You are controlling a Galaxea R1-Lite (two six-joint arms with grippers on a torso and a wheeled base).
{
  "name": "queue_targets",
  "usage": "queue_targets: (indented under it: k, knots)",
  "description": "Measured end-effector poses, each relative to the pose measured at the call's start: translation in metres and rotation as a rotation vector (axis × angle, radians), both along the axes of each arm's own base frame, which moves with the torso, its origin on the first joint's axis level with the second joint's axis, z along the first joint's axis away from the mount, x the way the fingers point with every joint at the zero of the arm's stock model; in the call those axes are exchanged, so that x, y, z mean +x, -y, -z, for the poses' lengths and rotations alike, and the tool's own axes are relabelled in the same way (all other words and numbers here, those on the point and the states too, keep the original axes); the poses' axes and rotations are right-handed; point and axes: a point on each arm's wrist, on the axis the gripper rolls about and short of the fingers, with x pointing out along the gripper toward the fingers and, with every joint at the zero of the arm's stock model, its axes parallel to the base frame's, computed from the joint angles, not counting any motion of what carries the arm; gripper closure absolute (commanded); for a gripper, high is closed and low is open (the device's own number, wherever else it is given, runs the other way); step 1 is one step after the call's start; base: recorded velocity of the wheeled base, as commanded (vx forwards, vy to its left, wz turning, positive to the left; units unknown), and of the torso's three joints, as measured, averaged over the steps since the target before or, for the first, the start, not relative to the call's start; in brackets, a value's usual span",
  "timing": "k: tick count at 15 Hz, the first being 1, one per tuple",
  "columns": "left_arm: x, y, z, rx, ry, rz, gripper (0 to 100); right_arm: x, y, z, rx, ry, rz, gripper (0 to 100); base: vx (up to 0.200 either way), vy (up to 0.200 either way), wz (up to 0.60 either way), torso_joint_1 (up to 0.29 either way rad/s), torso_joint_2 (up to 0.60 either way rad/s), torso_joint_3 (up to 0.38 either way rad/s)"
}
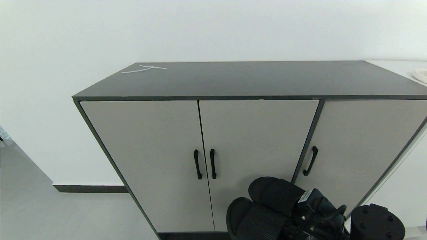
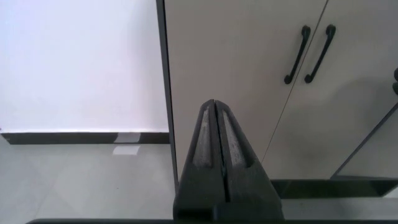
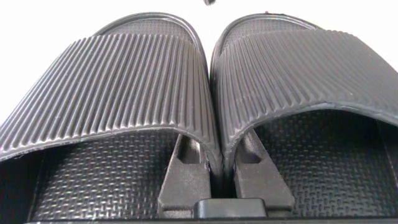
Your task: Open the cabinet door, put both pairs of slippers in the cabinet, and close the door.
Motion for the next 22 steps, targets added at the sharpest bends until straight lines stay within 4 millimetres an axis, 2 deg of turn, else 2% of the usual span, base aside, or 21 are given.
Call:
queue_targets:
  k: [10, 15, 18, 19, 22]
  knots:
    - [0.000, 0.000, 0.000, 0.000, -0.001, 0.001, 100, -0.002, 0.002, 0.002, -0.010, -0.009, -0.001, 100, 0.000, 0.000, 0.00, -0.134, 0.43, 0.285]
    - [0.000, 0.000, 0.000, 0.001, 0.000, 0.000, 100, -0.004, 0.003, 0.005, -0.024, -0.022, -0.008, 100, 0.000, 0.000, 0.00, -0.010, 0.05, 0.039]
    - [0.000, 0.000, 0.000, 0.014, 0.000, -0.001, 100, -0.012, 0.002, 0.011, -0.054, -0.049, -0.046, 100, 0.000, 0.000, 0.00, 0.000, 0.00, 0.000]
    - [0.000, 0.000, 0.000, 0.015, 0.000, 0.000, 0, -0.018, 0.001, 0.014, -0.069, -0.061, -0.071, 100, 0.000, 0.000, 0.00, 0.000, 0.00, 0.000]
    - [0.000, 0.000, 0.000, 0.020, 0.000, 0.004, 0, -0.024, -0.002, 0.016, -0.081, -0.070, -0.103, 100, 0.000, 0.000, 0.00, 0.000, 0.00, 0.000]
